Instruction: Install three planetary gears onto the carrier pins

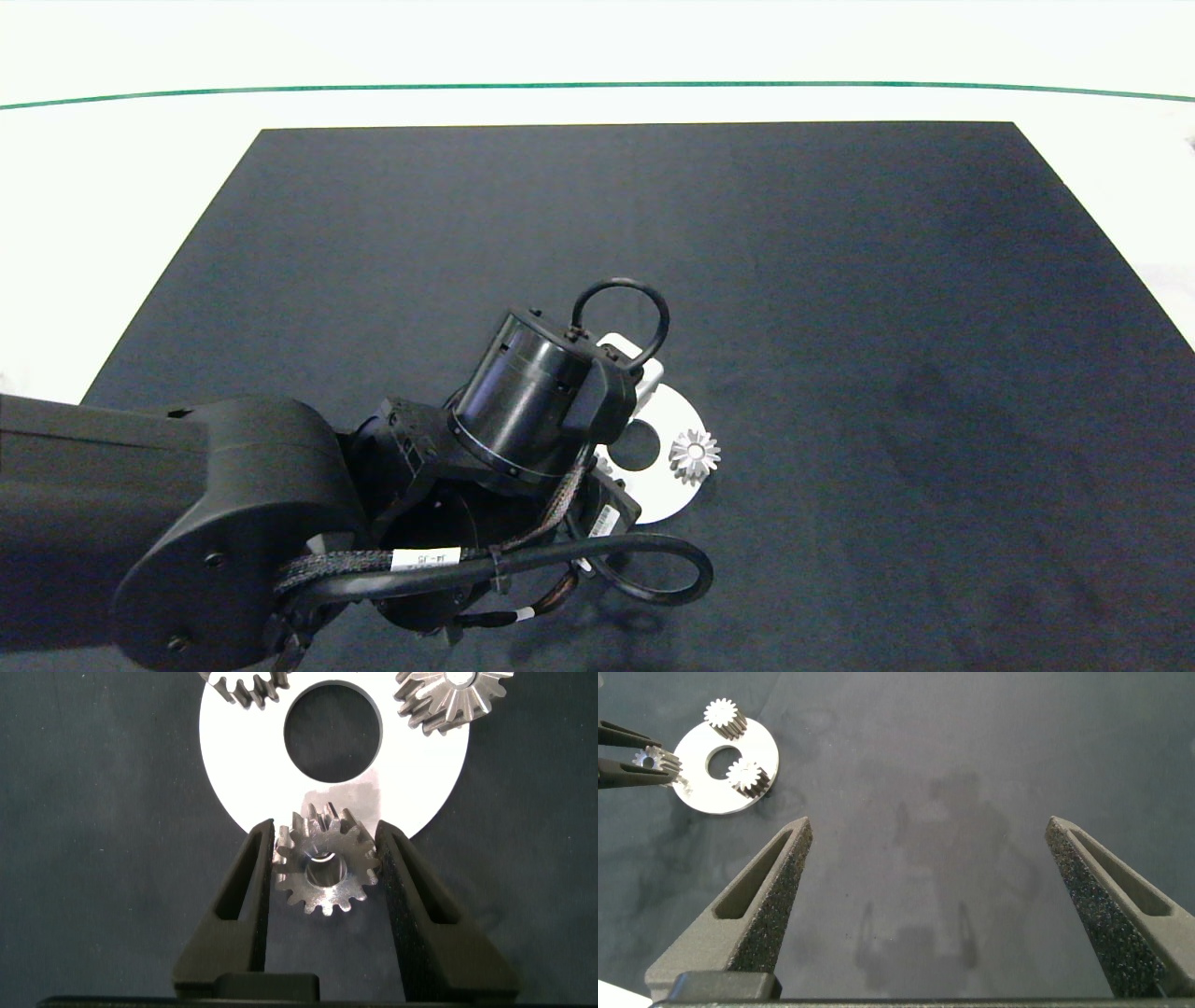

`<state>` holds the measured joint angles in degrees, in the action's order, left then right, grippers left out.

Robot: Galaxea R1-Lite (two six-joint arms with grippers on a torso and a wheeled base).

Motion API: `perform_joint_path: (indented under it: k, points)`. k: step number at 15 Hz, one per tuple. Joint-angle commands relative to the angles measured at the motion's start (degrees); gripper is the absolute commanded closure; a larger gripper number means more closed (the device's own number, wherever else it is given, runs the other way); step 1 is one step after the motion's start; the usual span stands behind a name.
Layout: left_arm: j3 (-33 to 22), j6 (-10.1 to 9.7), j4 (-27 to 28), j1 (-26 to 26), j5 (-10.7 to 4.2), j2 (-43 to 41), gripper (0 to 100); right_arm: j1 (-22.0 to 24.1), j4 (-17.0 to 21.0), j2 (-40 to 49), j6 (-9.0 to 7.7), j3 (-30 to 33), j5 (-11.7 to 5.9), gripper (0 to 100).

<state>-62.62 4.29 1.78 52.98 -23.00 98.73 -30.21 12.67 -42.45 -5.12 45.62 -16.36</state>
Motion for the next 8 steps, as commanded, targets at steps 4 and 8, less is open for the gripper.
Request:
perform_joint_path:
  k: [4,8]
  points:
    - [-0.48,0.1,-0.02,0.19,-0.11,0.94,84,0.06,0.08,0.35,-1.03,-0.09,0.36,0]
    - [-0.48,0.1,-0.02,0.28,-0.11,1.55,84,0.06,0.08,0.26,-1.03,-0.09,0.36,0]
